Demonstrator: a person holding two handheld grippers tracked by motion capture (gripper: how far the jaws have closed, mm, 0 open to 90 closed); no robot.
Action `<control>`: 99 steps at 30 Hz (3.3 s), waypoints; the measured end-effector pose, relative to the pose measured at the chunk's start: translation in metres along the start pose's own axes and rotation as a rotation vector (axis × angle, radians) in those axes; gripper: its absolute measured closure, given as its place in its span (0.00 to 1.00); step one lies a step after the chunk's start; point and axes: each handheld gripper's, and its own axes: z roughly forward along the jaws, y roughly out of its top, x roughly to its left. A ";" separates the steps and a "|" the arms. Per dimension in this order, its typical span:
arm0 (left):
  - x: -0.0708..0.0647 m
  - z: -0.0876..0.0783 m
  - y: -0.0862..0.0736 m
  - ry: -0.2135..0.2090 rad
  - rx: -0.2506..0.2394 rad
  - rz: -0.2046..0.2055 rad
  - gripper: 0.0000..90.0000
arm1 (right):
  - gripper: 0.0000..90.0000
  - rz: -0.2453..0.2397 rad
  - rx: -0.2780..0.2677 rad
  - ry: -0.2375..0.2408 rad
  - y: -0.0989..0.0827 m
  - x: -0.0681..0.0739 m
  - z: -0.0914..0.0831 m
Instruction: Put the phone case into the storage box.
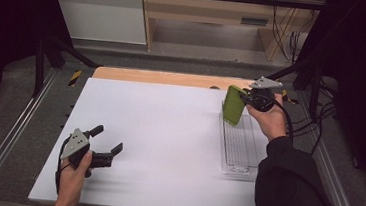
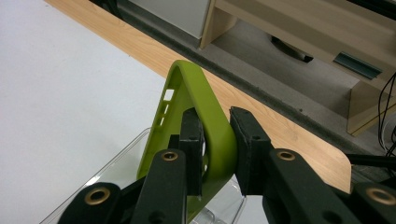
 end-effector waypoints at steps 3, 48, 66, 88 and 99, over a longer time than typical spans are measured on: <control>0.000 0.000 0.000 0.002 0.000 -0.001 0.03 | 0.83 0.005 -0.003 -0.003 0.000 0.001 0.001; 0.001 -0.001 0.001 0.005 -0.006 -0.005 0.03 | 0.79 0.028 -0.026 -0.068 0.000 0.002 0.011; 0.000 -0.001 0.001 0.004 -0.008 -0.007 0.03 | 0.77 0.044 -0.020 -0.074 0.000 0.000 0.017; -0.002 0.001 0.001 -0.001 -0.002 -0.001 0.03 | 0.72 0.066 0.001 -0.079 -0.003 -0.003 0.024; -0.001 -0.001 0.001 0.007 -0.009 -0.006 0.03 | 0.70 0.077 0.001 -0.097 -0.004 -0.004 0.028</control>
